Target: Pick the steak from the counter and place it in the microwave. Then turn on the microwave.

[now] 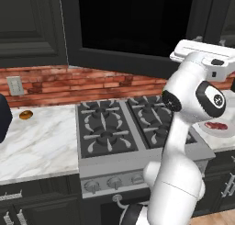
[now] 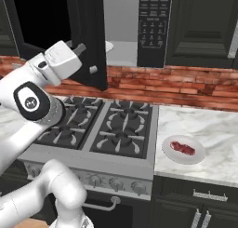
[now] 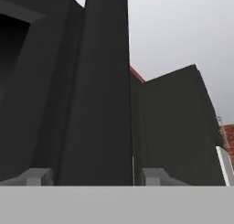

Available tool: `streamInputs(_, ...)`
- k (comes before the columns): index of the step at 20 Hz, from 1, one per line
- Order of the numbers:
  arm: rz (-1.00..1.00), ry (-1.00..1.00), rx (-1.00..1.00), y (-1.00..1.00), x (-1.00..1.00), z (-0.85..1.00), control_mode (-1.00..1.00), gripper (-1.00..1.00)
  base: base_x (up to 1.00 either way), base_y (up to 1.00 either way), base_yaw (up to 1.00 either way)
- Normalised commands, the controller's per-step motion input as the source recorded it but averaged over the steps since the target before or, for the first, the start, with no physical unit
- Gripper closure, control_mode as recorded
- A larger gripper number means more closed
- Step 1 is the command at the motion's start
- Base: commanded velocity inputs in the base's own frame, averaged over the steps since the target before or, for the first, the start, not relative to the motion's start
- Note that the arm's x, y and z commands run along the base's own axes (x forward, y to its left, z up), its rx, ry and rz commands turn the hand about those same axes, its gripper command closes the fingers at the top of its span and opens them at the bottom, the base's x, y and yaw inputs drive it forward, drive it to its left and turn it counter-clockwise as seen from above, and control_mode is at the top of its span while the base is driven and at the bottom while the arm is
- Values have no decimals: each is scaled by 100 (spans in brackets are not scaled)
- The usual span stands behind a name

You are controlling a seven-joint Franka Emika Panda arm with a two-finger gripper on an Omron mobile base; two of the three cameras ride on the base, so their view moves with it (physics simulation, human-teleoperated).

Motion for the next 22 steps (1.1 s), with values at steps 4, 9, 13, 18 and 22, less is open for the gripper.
streamInputs(4,-16,-10,0,35,-24,25,-100,100,0,0,0)
streamInputs(9,-15,-13,0,37,-26,26,-100,100,0,0,0)
streamInputs(13,-14,-15,0,40,-29,25,-100,100,0,0,0)
streamInputs(18,-11,-8,3,41,-27,29,-100,100,0,0,0)
streamInputs(22,-9,-4,7,43,-28,32,-100,100,0,0,0)
